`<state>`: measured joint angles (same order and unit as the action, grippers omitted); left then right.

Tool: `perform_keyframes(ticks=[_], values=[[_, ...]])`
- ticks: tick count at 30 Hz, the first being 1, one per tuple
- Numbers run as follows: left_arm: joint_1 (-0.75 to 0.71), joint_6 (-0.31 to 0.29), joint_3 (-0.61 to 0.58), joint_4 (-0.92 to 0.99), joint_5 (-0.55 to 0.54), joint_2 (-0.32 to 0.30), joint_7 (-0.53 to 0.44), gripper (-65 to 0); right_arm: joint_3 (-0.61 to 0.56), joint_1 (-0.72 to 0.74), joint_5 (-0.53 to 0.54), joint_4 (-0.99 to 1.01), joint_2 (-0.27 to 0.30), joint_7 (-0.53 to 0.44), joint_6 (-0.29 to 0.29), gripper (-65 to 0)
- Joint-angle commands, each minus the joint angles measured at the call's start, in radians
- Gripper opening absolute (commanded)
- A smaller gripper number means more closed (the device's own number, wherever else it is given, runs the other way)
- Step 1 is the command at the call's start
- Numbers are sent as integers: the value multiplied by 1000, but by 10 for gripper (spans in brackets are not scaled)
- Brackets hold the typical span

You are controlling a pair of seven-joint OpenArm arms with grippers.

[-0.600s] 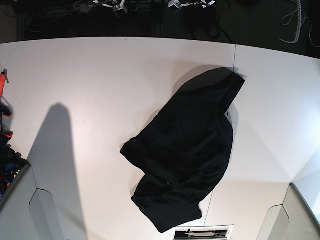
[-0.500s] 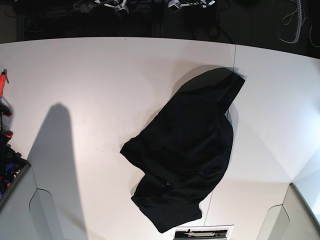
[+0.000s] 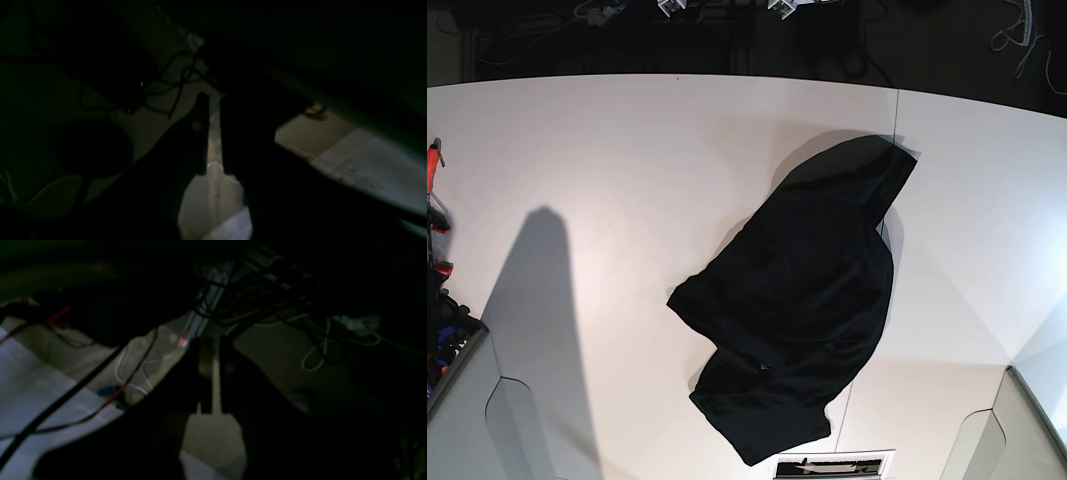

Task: Layout the t-shirt on the table in an organized manner, then fold the t-shirt properly
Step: 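Move both grippers from rest toward the crumpled black t-shirt, then grasp the black t-shirt edges with both grippers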

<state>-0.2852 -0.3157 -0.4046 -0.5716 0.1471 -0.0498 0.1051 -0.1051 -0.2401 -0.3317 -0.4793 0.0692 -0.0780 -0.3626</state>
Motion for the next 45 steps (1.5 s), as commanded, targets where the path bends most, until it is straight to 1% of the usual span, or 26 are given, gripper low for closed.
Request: perform_keyframes(ticks=[1, 3, 4, 7, 8, 9, 11, 12, 16, 19, 20, 22, 24, 26, 28, 30, 32, 33, 35, 36, 39, 41, 45], values=[[-35, -10, 0, -50, -3, -6, -9, -552, -1, -37, 5, -41, 13, -12, -9, -603], [-89, -10, 0, -144, -16, -29, -9, -552, -1, -93, 6, -122, 32, -12, -14, -603], [-112, -10, 0, -187, -16, -40, -8, -552, -1, -119, 10, -161, 43, -12, -34, -603], [-176, -10, 0, -311, -16, -78, -3, -552, -1, -196, 79, -286, 77, -12, -137, -603], [-200, -10, 0, -353, -16, -92, 0, -552, -1, -226, 103, -331, 89, -12, -165, -602], [-224, -10, 0, -397, -16, -106, 2, -552, -1, -257, 119, -378, 100, -12, -177, -602], [-279, -8, 0, -491, -16, -133, 5, -552, -1, -326, 135, -480, 124, -12, -180, -602], [-306, 4, 0, -538, -16, -147, 5, -552, -1, -358, 138, -532, 137, -12, -180, -602], [-422, 95, 0, -743, -12, -193, 25, -523, -1, -493, 204, -758, 200, -12, -180, -602], [-508, 135, 0, -908, 25, -233, 47, -511, 1, -591, 247, -944, 247, -12, -180, -599], [-534, 148, 0, -961, 34, -248, 50, -509, 1, -617, 251, -1005, 262, -12, -180, -576], [-578, 162, 0, -1069, 41, -275, 58, -509, 1, -659, 266, -1122, 286, -12, -176, -503], [-611, 177, 0, -1180, 46, -303, 77, -492, 7, -686, 283, -1229, 308, -12, -176, -442], [-631, 182, 0, -1294, 56, -325, 113, -454, 23, -691, 304, -1323, 320, -12, -176, -426], [-635, 182, 0, -1403, 56, -352, 153, -422, 52, -678, 337, -1405, 322, -12, -175, -426], [-628, 182, 2, -1495, 66, -372, 185, -421, 82, -638, 383, -1468, 321, -12, -175, -425], [-614, 182, 20, -1570, 108, -390, 200, -421, 101, -564, 425, -1499, 317, -11, -172, -421], [-602, 191, 36, -1598, 116, -399, 200, -421, 108, -514, 436, -1499, 312, -5, -171, -408], [-565, 236, 75, -1630, 116, -417, 199, -421, 109, -399, 460, -1490, 298, 44, -152, -368], [-543, 257, 96, -1631, 106, -419, 198, -421, 109, -339, 475, -1479, 289, 76, -143, -348], [-469, 264, 146, -1613, 45, -416, 198, -421, 109, -159, 515, -1424, 250, 147, -108, -305], [-413, 263, 163, -1589, 12, -416, 198, -421, 109, -58, 515, -1371, 216, 169, -99, -305], [-289, 264, 169, -1497, -2, -416, 198, -421, 109, 116, 515, -1234, 134, 187, -61, -305]])
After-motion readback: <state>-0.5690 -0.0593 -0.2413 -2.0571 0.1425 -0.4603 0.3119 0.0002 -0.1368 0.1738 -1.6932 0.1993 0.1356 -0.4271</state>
